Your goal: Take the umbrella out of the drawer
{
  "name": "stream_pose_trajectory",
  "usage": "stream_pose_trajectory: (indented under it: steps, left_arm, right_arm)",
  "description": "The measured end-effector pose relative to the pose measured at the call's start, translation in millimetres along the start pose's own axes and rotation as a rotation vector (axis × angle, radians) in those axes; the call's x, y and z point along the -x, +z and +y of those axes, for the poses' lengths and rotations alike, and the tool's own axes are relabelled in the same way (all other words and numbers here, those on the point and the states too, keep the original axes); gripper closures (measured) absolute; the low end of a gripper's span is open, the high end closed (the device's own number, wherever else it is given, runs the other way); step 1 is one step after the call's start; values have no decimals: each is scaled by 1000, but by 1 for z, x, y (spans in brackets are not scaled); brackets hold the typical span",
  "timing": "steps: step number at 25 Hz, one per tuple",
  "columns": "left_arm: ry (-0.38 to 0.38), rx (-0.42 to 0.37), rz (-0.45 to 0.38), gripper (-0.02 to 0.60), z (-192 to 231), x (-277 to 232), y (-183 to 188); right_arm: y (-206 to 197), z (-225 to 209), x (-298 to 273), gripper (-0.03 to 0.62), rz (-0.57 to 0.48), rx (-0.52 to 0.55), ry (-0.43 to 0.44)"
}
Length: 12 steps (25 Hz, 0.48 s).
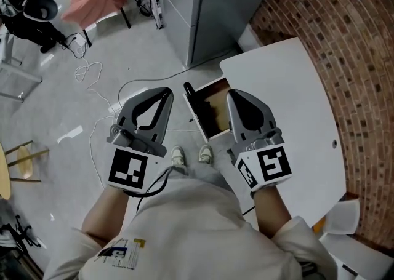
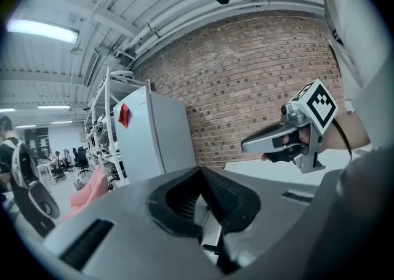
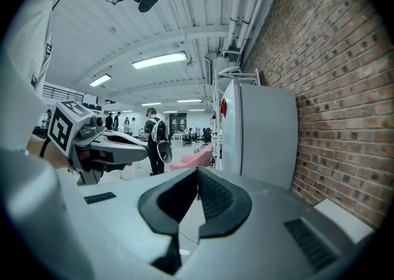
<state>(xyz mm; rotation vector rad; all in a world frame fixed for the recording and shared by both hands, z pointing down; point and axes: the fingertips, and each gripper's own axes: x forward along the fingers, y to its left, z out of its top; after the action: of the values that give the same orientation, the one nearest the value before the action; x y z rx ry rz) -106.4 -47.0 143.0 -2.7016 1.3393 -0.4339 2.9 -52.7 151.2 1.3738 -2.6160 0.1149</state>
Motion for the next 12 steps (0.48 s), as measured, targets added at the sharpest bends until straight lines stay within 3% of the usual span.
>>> stream_pose_trajectory:
  steps: [12]
  left_arm:
    - [-4,56,83,574,3,-51,-31]
  right_arm:
    - [-38,-32,-32,585,17,-64,9]
